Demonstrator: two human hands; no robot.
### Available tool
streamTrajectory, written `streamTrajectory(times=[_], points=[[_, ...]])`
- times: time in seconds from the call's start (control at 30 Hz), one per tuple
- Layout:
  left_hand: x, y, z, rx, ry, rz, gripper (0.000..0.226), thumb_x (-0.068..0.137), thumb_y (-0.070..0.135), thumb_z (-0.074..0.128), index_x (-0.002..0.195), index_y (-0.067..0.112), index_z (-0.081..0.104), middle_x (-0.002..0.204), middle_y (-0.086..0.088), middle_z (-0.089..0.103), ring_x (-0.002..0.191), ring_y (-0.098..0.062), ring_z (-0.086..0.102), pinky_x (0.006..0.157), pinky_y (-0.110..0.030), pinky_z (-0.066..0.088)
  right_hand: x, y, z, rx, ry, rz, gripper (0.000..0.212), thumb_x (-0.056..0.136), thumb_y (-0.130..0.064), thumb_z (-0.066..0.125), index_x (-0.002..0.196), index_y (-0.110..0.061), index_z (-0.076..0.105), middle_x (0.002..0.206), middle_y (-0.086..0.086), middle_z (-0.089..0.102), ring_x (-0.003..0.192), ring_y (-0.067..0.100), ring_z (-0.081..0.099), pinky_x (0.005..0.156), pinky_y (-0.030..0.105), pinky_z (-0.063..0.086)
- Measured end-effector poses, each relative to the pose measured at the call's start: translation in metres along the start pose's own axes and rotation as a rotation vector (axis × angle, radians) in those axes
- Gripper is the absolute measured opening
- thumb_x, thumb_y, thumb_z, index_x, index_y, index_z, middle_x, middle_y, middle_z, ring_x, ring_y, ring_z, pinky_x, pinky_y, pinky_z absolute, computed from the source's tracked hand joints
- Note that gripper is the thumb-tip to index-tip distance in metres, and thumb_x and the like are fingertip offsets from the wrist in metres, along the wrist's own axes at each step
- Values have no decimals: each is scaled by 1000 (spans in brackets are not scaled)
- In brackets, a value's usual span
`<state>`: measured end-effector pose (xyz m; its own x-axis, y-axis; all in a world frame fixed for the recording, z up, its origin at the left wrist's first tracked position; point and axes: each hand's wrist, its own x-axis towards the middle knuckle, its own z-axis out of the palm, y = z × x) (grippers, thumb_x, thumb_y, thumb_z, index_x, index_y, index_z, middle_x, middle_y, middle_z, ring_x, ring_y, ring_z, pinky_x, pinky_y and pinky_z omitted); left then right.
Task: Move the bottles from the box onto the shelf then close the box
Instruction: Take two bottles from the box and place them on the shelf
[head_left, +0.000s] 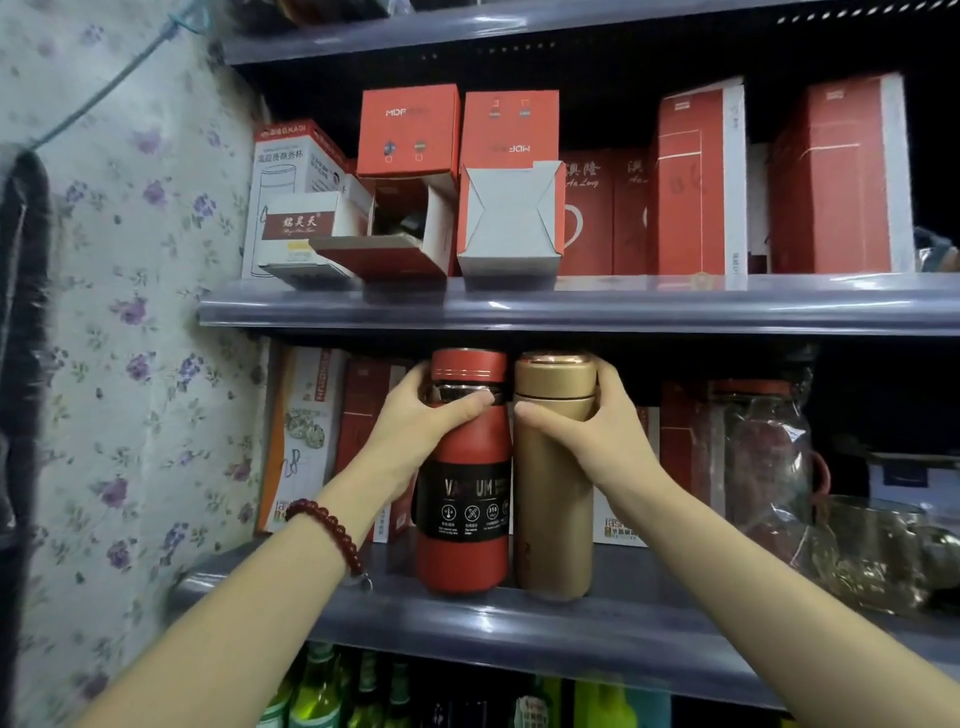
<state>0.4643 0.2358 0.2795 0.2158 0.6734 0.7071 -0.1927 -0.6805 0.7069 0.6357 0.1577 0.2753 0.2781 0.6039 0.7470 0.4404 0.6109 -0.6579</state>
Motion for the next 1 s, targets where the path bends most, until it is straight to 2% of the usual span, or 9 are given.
streamTrajectory(times=[0.17, 0.3, 0.4, 0.47, 0.53, 0.6, 0.73, 0.83, 1.0], points=[[-5, -7, -5, -28, -154, -65, 90, 44, 36, 82, 127, 30, 48, 112, 0, 67, 98, -13, 67, 87, -28, 50, -7, 10, -7, -10, -55, 83, 96, 43, -50, 86, 127, -26, 45, 113, -5, 66, 103, 12, 65, 94, 41, 53], [-11, -5, -11, -39, -261, -104, 89, 45, 24, 83, 120, 47, 42, 112, 3, 65, 94, -11, 68, 78, -25, 52, -20, 20, -10, 15, -138, 44, 84, 61, -25, 88, 132, -31, 45, 115, -8, 66, 103, 6, 64, 89, 30, 52], [-10, -8, -11, -24, -203, -71, 96, 55, 11, 85, 134, 38, 38, 115, 2, 65, 95, -8, 69, 78, -23, 53, -24, 26, -9, 17, -89, 34, 93, 56, -30, 89, 136, -30, 41, 123, -7, 62, 110, 8, 61, 94, 31, 51], [-8, -14, -9, -43, -138, -85, 92, 55, 13, 84, 135, 29, 41, 116, 0, 66, 100, -12, 68, 85, -27, 53, -21, 30, -5, 32, -17, 87, 98, 47, -40, 89, 133, -26, 43, 123, -4, 62, 110, 12, 62, 96, 37, 51], [-5, -20, -9, -26, -107, -119, 79, 52, 19, 85, 124, 24, 52, 110, -1, 69, 98, -14, 68, 91, -32, 52, -17, 35, 1, 25, 21, 144, 104, 39, -51, 87, 130, -23, 45, 122, -3, 63, 107, 14, 63, 95, 41, 53], [-2, -28, -9, -18, -98, -149, 72, 45, 24, 87, 111, 25, 59, 105, -1, 72, 97, -15, 69, 90, -32, 52, -13, 40, 7, 33, 31, 175, 108, 36, -56, 87, 130, -22, 46, 123, -2, 63, 108, 15, 64, 94, 42, 53], [5, -41, -16, -32, -83, -199, 67, 45, 24, 87, 107, 24, 61, 103, -3, 72, 99, -20, 69, 83, -29, 51, -9, 48, 16, 86, 33, 184, 99, 45, -47, 87, 131, -19, 46, 122, -1, 63, 106, 13, 64, 93, 39, 54], [8, -47, -22, 14, -91, -213, 74, 40, 33, 87, 109, 25, 62, 102, -2, 74, 97, -17, 70, 88, -33, 52, -4, 53, 24, 117, 34, 206, 99, 45, -48, 86, 131, -19, 46, 121, 0, 64, 105, 15, 65, 93, 41, 54], [16, -55, -22, 124, 13, -192, 68, 58, 22, 88, 118, 24, 57, 104, 4, 70, 96, -12, 66, 84, -28, 50, 10, 63, 40, 79, 93, 235, 98, 40, -52, 85, 127, -26, 45, 116, -4, 64, 104, 15, 64, 93, 42, 54]])
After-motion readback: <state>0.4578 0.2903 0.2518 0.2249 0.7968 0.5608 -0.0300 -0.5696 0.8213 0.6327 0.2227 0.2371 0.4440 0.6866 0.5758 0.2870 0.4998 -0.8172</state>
